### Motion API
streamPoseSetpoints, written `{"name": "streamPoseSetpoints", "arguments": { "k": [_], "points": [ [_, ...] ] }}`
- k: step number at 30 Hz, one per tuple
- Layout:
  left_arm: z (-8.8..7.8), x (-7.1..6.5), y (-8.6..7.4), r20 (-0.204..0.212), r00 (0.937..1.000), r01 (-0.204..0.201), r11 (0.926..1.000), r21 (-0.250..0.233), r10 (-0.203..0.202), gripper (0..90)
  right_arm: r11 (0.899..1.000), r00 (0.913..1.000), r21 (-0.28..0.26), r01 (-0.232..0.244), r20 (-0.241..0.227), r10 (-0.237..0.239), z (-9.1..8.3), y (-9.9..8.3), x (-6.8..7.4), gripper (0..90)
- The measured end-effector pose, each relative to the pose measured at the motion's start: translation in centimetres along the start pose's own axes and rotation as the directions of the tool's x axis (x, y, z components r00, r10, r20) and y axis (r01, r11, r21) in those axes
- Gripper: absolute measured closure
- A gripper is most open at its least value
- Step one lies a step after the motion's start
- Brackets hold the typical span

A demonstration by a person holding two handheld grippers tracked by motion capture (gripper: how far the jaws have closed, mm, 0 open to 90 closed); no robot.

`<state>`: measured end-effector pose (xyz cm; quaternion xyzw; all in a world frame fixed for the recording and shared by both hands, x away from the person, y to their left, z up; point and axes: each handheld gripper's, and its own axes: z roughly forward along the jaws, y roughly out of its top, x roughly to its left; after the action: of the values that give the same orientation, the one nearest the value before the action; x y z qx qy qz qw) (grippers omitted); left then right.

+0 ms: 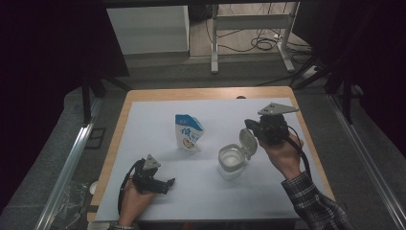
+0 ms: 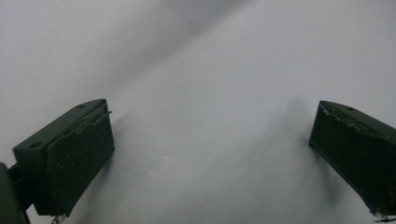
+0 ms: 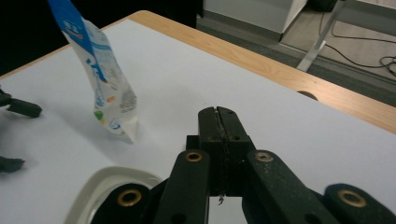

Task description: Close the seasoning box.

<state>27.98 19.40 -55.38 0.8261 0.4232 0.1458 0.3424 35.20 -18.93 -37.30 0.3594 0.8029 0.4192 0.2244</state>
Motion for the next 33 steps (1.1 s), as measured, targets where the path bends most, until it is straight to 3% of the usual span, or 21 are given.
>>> {"name": "streamPoseSetpoints", "arguments": {
  "k": [10, 25, 33],
  "points": [
    [0.0, 0.0, 0.0, 0.0, 1.0, 0.0, 1.0, 0.0, 0.0, 0.0, 1.0, 0.9996, 0.006, -0.025, 0.014, 0.025, -0.7, -1.5, -1.1, 89.1],
    [0.0, 0.0, 0.0, -0.001, 1.0, 0.0, 1.0, -0.002, 0.0, 0.0, 0.999, 0.9985, 0.011, -0.05, -0.022, 0.05, -0.9, -4.2, -0.6, 89.1],
    [0.0, 0.0, 0.0, -0.001, 1.0, 0.0, 1.0, -0.002, 0.0, 0.0, 0.999, 0.9971, 0.012, -0.051, -0.056, 0.052, -0.6, -5.1, 0.3, 89.1]
  ]
}}
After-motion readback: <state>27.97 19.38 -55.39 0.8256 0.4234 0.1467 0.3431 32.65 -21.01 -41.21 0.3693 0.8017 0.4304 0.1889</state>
